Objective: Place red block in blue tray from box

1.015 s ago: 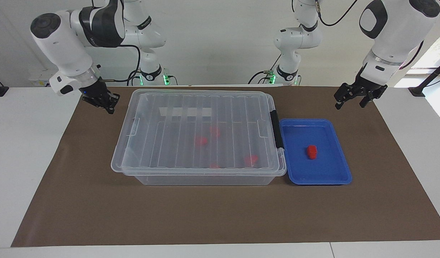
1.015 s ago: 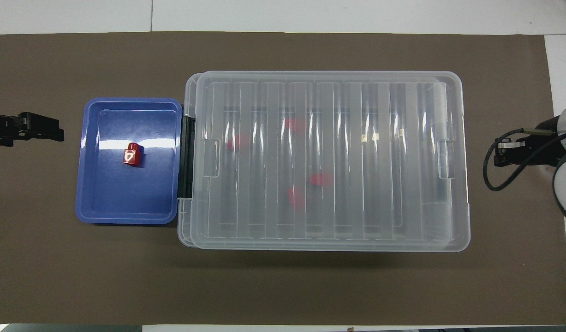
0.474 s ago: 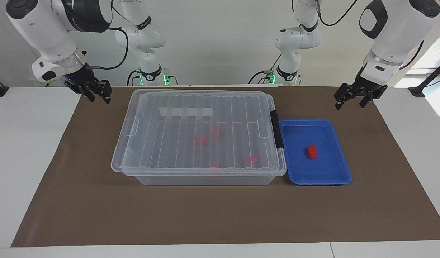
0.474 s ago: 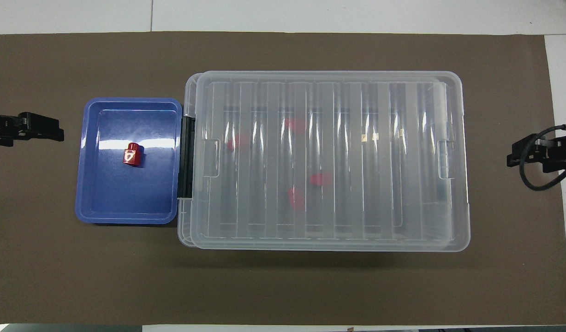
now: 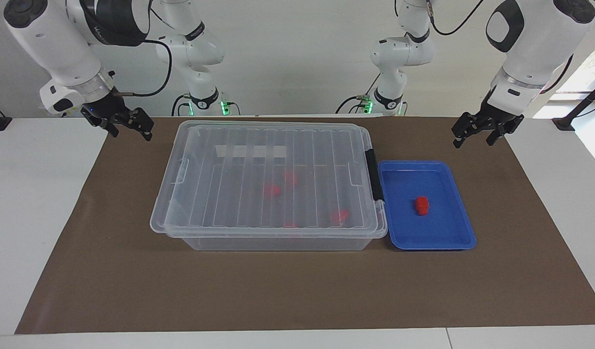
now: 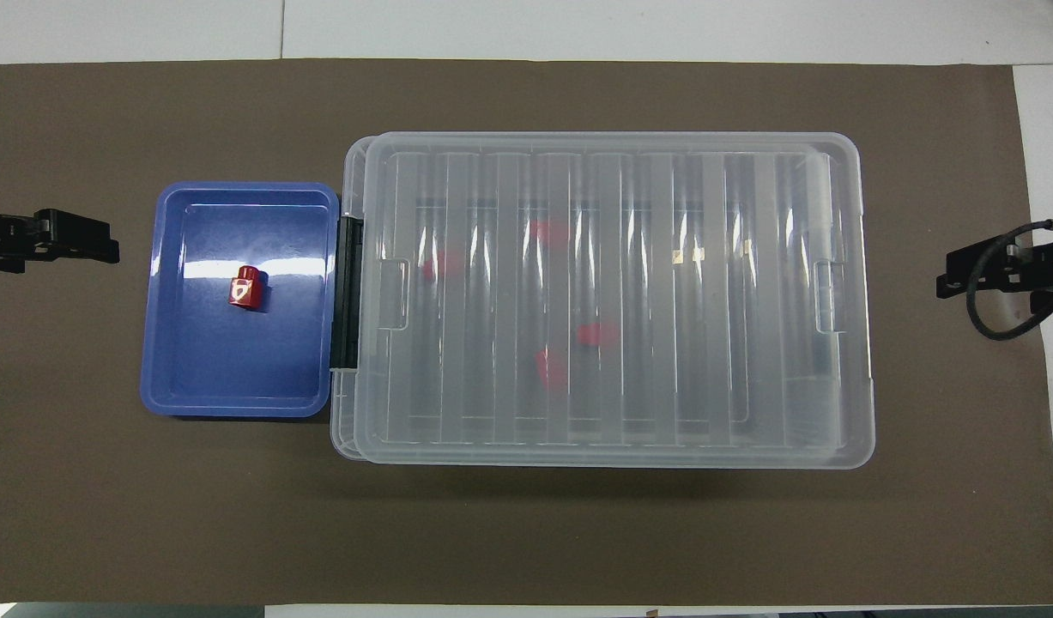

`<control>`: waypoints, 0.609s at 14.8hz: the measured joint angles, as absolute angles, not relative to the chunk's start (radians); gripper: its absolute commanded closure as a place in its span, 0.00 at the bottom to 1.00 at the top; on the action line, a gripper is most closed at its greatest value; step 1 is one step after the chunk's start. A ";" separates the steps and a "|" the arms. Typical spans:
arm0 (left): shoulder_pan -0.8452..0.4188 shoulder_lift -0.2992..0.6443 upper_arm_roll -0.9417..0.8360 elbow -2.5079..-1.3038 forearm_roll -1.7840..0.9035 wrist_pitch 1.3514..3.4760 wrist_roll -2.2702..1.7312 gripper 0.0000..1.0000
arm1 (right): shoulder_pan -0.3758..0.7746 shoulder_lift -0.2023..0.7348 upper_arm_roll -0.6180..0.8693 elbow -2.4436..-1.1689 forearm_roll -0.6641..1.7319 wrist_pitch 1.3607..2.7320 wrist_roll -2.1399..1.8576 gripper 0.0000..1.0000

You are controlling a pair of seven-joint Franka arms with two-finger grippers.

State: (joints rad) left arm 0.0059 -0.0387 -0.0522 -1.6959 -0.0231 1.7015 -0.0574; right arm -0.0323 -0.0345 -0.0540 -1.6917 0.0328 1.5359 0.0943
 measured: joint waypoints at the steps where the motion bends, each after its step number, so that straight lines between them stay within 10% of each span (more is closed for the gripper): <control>1: 0.006 -0.039 -0.052 -1.696 -0.023 1.701 -0.057 0.00 | -0.032 -0.031 -0.050 -1.684 0.033 1.517 0.094 0.00; 9: 0.006 -0.039 -0.052 -1.696 -0.023 1.701 -0.057 0.00 | -0.033 -0.016 -0.049 -1.660 0.032 1.472 0.094 0.00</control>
